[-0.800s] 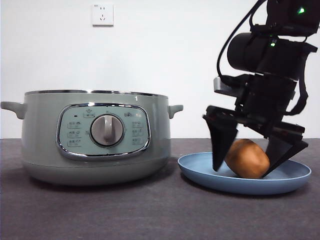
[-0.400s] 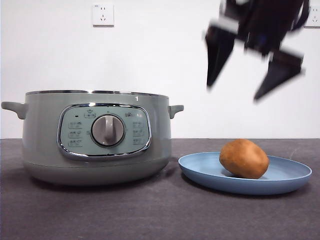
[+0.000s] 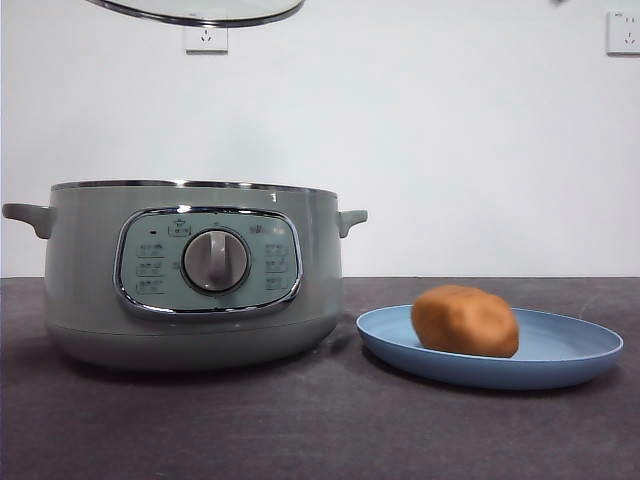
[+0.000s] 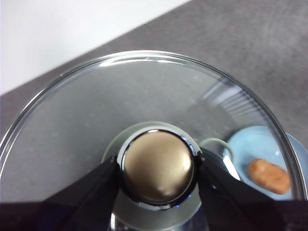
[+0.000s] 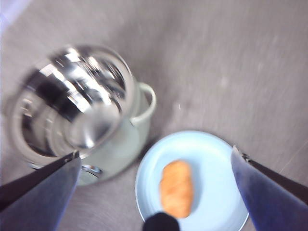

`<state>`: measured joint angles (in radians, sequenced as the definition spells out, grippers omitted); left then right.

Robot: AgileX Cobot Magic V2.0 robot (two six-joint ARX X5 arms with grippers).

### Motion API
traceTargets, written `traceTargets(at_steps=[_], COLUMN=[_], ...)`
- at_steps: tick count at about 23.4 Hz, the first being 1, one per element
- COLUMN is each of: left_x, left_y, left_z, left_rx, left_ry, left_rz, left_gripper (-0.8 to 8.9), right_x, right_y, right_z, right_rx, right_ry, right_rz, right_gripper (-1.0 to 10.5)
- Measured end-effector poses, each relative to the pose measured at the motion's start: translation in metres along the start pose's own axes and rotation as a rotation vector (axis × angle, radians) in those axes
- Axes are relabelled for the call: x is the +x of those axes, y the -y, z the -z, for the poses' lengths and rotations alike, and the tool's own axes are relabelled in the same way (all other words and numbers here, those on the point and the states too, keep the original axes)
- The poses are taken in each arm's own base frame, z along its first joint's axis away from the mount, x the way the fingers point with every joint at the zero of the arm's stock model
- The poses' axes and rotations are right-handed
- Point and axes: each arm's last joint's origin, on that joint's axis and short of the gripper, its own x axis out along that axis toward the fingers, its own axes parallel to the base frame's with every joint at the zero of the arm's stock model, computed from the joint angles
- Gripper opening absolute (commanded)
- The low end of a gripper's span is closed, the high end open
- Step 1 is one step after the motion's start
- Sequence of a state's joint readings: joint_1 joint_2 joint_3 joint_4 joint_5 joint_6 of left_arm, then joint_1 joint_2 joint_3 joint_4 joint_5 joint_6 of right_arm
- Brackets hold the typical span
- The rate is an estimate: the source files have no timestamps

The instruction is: Take the potato out from the steamer,put the potato on the plate,close the lid

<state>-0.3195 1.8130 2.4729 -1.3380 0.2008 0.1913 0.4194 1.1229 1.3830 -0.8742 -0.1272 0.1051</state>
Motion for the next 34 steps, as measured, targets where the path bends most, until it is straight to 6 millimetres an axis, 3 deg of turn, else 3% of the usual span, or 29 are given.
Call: traceTargets(at_steps=[5,10,14,20,27,34], left_x=[0.017,0.054,0.077,0.077,0.115,0.122], left_y=[0.0,-0.005,-0.003,0.013,0.018,0.019], left_z=[0.009,0.024,0.039,0.066,0.121,0.133], left_rx=[-0.017,-0.034,-0.03,-0.004,-0.029,-0.028], left_ry=[-0.064,-0.136,-0.115,0.016,-0.003,0.013], left_rz=[0.073,0.088,0.093,0.111,0.063,0.07], left_gripper=[-0.08,-0.08,-0.08,-0.08,-0.08,-0.09], right_x=[-0.029,-0.041,-0.041,-0.041,-0.041,-0.041], right_y=[-0.002,-0.003,-0.001,-0.001,0.0,0.0], right_z=[0.004,0.008,0.01,0.009,0.009,0.009], right_rx=[-0.008,-0.009,-0.005,-0.005,-0.004,-0.004], right_ry=[0.078,0.09,0.073,0.082,0.085,0.085], right_rz=[0.029,0.044,0.094,0.105,0.123,0.123], right_gripper=[5.6,5.6,5.6,5.6,5.6,5.6])
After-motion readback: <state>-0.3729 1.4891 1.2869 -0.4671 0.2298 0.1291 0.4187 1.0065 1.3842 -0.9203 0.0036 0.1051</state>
